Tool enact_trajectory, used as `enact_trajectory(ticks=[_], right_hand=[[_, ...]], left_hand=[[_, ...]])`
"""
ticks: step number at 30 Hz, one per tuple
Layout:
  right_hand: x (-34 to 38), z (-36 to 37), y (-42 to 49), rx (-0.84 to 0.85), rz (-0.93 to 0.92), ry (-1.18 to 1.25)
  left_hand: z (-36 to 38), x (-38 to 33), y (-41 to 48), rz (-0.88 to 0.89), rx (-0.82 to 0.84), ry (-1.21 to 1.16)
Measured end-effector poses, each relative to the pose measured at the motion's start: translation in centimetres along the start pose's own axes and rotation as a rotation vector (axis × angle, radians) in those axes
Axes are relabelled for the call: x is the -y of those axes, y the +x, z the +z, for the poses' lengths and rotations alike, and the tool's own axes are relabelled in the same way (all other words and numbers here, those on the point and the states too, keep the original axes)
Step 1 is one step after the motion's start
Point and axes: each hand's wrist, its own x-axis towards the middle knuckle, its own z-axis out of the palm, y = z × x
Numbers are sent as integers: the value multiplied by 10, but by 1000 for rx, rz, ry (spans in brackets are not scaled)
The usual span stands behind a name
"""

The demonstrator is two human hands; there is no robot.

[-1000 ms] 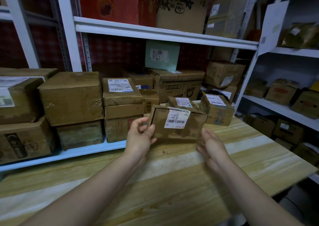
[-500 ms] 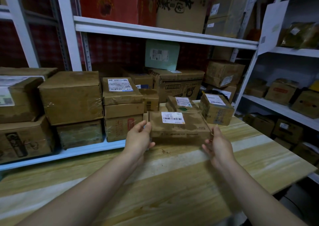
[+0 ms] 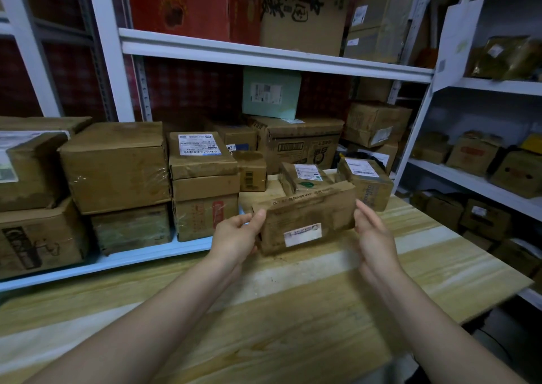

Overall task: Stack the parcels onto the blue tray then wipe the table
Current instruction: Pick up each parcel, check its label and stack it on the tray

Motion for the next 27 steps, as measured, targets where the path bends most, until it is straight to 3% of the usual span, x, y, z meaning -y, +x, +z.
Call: enact_trajectory(ticks=[9,17,23,27], right_hand=[[4,7,-3,20,146,267],[9,3,-7,130,45,130],[11,2,-6,82,158,434],[14,0,-9,112,179,461]], left_hand=[[-1,6,9,-78,-78,33],[-5,-8,1,-137,-58,-47],[-6,-8,-3,-161,21,-69],[-2,-7,-6,-111,31,-145]])
